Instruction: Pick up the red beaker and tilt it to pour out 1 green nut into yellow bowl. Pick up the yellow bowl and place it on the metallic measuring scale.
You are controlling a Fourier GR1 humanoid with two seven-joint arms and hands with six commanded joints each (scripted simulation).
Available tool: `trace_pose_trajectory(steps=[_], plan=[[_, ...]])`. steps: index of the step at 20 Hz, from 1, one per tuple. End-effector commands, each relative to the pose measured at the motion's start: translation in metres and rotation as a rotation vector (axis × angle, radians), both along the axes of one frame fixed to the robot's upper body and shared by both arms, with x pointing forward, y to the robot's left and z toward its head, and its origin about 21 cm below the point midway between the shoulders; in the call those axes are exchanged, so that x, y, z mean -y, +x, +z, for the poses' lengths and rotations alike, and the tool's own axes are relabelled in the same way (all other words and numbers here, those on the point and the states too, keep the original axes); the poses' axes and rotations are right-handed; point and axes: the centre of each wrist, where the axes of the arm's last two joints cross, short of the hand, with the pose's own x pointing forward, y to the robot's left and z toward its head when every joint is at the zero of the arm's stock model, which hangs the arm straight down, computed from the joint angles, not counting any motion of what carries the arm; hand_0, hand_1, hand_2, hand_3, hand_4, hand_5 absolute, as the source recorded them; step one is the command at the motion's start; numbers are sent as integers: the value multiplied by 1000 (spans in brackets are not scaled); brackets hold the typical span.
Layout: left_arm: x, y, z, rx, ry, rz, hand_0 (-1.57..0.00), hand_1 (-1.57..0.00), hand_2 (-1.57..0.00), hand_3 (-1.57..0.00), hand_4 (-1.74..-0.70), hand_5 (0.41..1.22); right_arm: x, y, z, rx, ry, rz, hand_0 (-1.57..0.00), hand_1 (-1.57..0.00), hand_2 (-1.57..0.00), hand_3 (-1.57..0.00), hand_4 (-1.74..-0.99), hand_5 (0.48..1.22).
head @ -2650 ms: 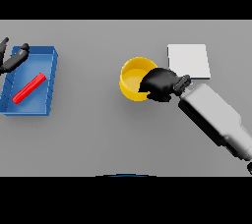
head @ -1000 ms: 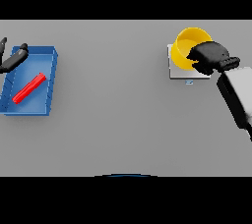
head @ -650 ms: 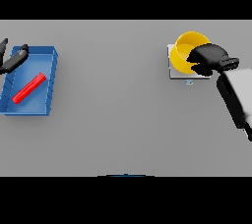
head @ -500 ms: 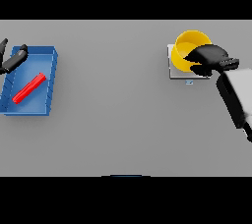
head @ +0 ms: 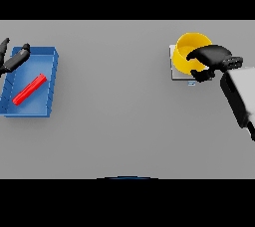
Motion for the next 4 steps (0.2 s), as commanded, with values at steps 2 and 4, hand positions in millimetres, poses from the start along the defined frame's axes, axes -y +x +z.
trace_pose_trajectory(steps=[2,4], plan=[[1,-1,-4,-6,-1,-3,1,1,1,1,-719,696,1,-2,-4,-16,-5,-19,-61,-99,-161,-323,-1422,785],[1,-2,0,3,6,0,1,1,1,1,-720,693,4,-4,-4,-16,-6,-38,-39,-63,-103,-272,-1410,759]])
